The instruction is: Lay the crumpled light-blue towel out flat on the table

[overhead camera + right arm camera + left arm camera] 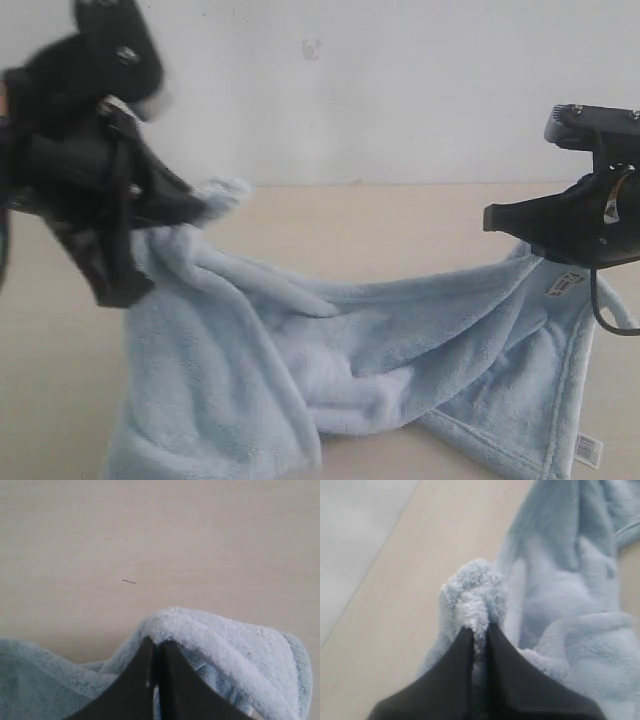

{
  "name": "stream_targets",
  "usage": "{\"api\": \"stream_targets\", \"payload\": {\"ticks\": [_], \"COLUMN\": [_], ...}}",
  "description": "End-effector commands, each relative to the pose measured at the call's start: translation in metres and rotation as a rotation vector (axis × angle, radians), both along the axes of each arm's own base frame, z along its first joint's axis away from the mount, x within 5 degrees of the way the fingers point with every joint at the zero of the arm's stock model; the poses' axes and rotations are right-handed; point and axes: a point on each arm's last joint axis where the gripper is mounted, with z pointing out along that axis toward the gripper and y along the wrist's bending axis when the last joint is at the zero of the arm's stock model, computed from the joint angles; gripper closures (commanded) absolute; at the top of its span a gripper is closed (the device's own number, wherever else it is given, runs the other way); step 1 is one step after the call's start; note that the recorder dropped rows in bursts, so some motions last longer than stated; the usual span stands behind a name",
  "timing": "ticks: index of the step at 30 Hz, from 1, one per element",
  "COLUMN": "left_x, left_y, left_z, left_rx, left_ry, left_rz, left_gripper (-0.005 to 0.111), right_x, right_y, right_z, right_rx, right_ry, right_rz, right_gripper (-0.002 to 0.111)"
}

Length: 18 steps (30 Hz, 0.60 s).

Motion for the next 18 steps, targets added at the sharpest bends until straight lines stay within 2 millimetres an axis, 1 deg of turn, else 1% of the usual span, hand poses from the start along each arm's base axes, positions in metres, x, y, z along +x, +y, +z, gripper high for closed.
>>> {"api": "stream_targets", "payload": {"ticks": [1,3,5,11,14,16,18], "left_x": [-0.01,-0.013,-0.016,-0.02,-0.021,-0.022,-0.022], "left_y": [0.049,0.059,0.064,0.063,0.058,0.054,0.049], "left_z": [-0.002,-0.01,-0.023,-0.067,-0.086,-0.097,-0.102], "left_rx": [0.122,0.166,0.196,0.219,0.161,0.083,-0.021], "left_ry": [0.06,0.1,0.142,0.176,0.163,0.154,0.152], "left_rz": [0.309,0.357,0.373,0.327,0.295,0.286,0.304], "left_gripper": [0.103,0.103,0.103,0.103,0.103,0.103,0.103], "right_x": [0.0,-0.001,-0.002,-0.005,-0.007,-0.009,-0.012], "right_y": [-0.003,-0.004,-0.005,-0.008,-0.01,-0.012,-0.014], "right_z": [0.001,0.0,-0.001,-0.004,-0.006,-0.007,-0.009], "right_rx": [-0.012,-0.021,-0.033,-0.097,-0.133,-0.16,-0.187], "right_ry": [0.0,0.017,0.039,0.08,0.111,0.138,0.172], "right_rz": [-0.001,-0.009,-0.018,0.008,0.017,0.024,0.025], "right_gripper": [0.108,0.108,0.108,0.108,0.108,0.107,0.101]}}
